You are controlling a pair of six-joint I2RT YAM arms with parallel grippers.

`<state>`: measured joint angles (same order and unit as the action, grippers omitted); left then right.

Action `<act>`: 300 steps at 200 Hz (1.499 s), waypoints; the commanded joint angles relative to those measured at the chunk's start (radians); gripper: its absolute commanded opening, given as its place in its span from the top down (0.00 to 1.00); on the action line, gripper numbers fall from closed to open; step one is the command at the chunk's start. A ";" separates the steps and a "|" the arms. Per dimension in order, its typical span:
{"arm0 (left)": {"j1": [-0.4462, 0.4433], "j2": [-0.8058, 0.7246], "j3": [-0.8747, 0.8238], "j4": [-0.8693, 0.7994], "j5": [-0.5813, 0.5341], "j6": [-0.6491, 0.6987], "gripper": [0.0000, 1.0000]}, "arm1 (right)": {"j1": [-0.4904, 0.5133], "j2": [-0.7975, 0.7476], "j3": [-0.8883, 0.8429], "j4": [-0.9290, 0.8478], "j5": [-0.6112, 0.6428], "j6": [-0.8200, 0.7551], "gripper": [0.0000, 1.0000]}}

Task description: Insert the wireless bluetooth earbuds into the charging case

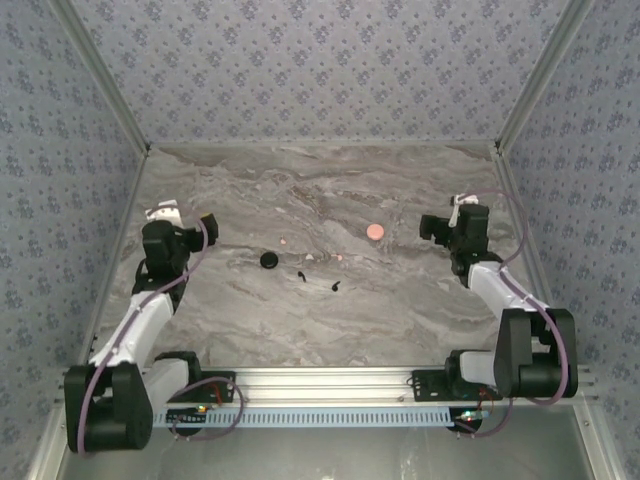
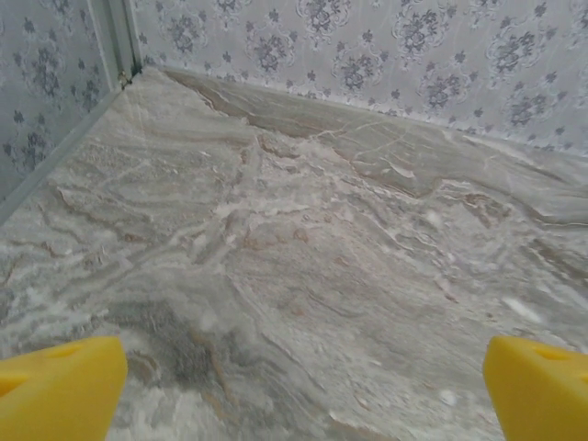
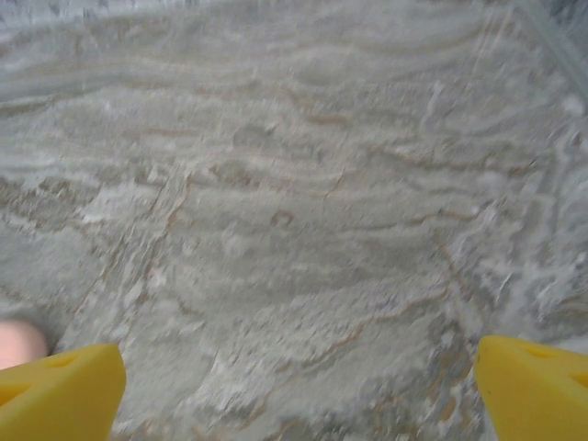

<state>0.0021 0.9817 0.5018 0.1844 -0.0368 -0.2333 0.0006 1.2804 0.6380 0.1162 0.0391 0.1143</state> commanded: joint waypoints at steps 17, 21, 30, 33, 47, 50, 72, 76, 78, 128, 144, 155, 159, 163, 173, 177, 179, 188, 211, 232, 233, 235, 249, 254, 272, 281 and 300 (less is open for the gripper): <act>-0.027 -0.114 0.073 -0.343 0.049 -0.172 0.01 | 0.028 0.085 0.169 -0.331 -0.122 0.125 0.00; -0.029 -0.122 0.075 -0.362 0.058 -0.187 0.01 | 0.033 0.102 0.185 -0.345 -0.139 0.136 0.00; -0.032 -0.134 0.082 -0.399 0.083 -0.224 0.01 | 0.041 0.138 0.219 -0.372 -0.179 0.154 0.00; -0.034 -0.137 0.085 -0.411 0.091 -0.234 0.01 | 0.047 0.151 0.230 -0.381 -0.188 0.158 0.00; -0.039 -0.142 0.099 -0.464 0.122 -0.285 0.01 | 0.071 0.207 0.279 -0.415 -0.233 0.165 0.00; -0.039 -0.141 0.102 -0.472 0.130 -0.291 0.01 | 0.077 0.218 0.289 -0.419 -0.240 0.165 0.00; -0.061 -0.117 0.133 -0.530 0.174 -0.305 0.01 | 0.121 0.299 0.363 -0.465 -0.273 0.173 0.00; -0.065 -0.110 0.140 -0.542 0.178 -0.305 0.01 | 0.130 0.314 0.379 -0.474 -0.275 0.176 0.00; -0.068 -0.106 0.144 -0.548 0.180 -0.305 0.01 | 0.132 0.319 0.385 -0.478 -0.276 0.177 0.00; -0.109 0.009 0.235 -0.636 0.226 -0.293 0.01 | 0.181 0.467 0.491 -0.521 -0.340 0.225 0.17; -0.119 0.041 0.253 -0.642 0.237 -0.291 0.01 | 0.186 0.501 0.508 -0.521 -0.370 0.239 0.24; -0.125 0.058 0.263 -0.642 0.249 -0.290 0.01 | 0.188 0.524 0.521 -0.518 -0.391 0.243 0.28; -0.126 0.066 0.266 -0.641 0.254 -0.290 0.01 | 0.191 0.534 0.527 -0.521 -0.398 0.244 0.30; -0.129 0.072 0.270 -0.641 0.258 -0.290 0.01 | 0.192 0.543 0.533 -0.521 -0.403 0.245 0.31; -0.134 0.088 0.279 -0.643 0.270 -0.288 0.01 | 0.194 0.565 0.546 -0.524 -0.412 0.246 0.34; -0.136 0.094 0.282 -0.642 0.274 -0.287 0.01 | 0.196 0.572 0.546 -0.523 -0.417 0.248 0.35; -0.137 0.097 0.284 -0.644 0.275 -0.286 0.01 | 0.197 0.575 0.546 -0.525 -0.419 0.248 0.36; -0.142 0.109 0.294 -0.647 0.280 -0.285 0.01 | 0.200 0.593 0.585 -0.525 -0.428 0.250 0.37; -0.151 0.135 0.308 -0.651 0.291 -0.282 0.01 | 0.212 0.629 0.619 -0.531 -0.436 0.252 0.41; -0.155 0.155 0.318 -0.651 0.306 -0.282 0.01 | 0.218 0.664 0.656 -0.549 -0.435 0.250 0.43; -0.156 0.156 0.318 -0.651 0.307 -0.282 0.01 | 0.218 0.665 0.657 -0.550 -0.435 0.251 0.44; -0.157 0.157 0.320 -0.651 0.309 -0.282 0.01 | 0.220 0.669 0.660 -0.551 -0.438 0.251 0.44; -0.159 0.171 0.326 -0.654 0.322 -0.281 0.01 | 0.225 0.685 0.678 -0.555 -0.444 0.249 0.45; -0.162 0.177 0.329 -0.654 0.328 -0.279 0.01 | 0.227 0.691 0.683 -0.557 -0.448 0.247 0.46; -0.172 0.197 0.341 -0.653 0.344 -0.277 0.01 | 0.236 0.717 0.712 -0.572 -0.460 0.240 0.48; -0.179 0.207 0.349 -0.650 0.352 -0.277 0.01 | 0.241 0.728 0.727 -0.581 -0.467 0.234 0.48; -0.206 0.236 0.369 -0.644 0.355 -0.277 0.01 | 0.251 0.746 0.748 -0.588 -0.479 0.230 0.50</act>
<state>-0.1768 1.1900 0.8181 -0.4503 0.2836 -0.5171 0.2348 1.9938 1.3407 -0.4213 -0.4038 0.3515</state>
